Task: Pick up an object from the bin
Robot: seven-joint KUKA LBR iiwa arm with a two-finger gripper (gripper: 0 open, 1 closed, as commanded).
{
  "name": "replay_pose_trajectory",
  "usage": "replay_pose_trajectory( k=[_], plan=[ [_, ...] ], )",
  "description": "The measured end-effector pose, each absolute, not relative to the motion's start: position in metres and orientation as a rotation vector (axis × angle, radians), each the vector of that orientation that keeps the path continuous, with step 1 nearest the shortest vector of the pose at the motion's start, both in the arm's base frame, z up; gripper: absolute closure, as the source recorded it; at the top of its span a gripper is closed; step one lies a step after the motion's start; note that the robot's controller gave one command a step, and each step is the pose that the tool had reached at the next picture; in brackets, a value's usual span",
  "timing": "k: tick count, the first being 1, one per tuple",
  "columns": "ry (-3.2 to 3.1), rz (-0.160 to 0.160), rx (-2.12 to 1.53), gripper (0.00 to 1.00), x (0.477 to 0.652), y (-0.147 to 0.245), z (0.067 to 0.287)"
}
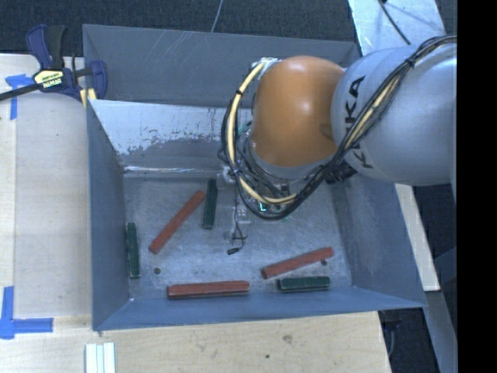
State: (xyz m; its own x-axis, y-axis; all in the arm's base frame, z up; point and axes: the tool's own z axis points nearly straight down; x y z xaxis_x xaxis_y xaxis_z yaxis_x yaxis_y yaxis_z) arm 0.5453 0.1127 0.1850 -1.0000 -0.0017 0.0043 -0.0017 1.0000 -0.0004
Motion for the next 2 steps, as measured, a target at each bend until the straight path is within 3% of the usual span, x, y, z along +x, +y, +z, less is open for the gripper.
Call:
replay_pose_trajectory(
  k=[1,2],
  plan=[
    [-3.145,-0.002,-0.001,0.00,0.547,0.112,0.189],
    [-3.145,-0.002,0.191,0.00,0.583,0.138,0.134]
  ],
)
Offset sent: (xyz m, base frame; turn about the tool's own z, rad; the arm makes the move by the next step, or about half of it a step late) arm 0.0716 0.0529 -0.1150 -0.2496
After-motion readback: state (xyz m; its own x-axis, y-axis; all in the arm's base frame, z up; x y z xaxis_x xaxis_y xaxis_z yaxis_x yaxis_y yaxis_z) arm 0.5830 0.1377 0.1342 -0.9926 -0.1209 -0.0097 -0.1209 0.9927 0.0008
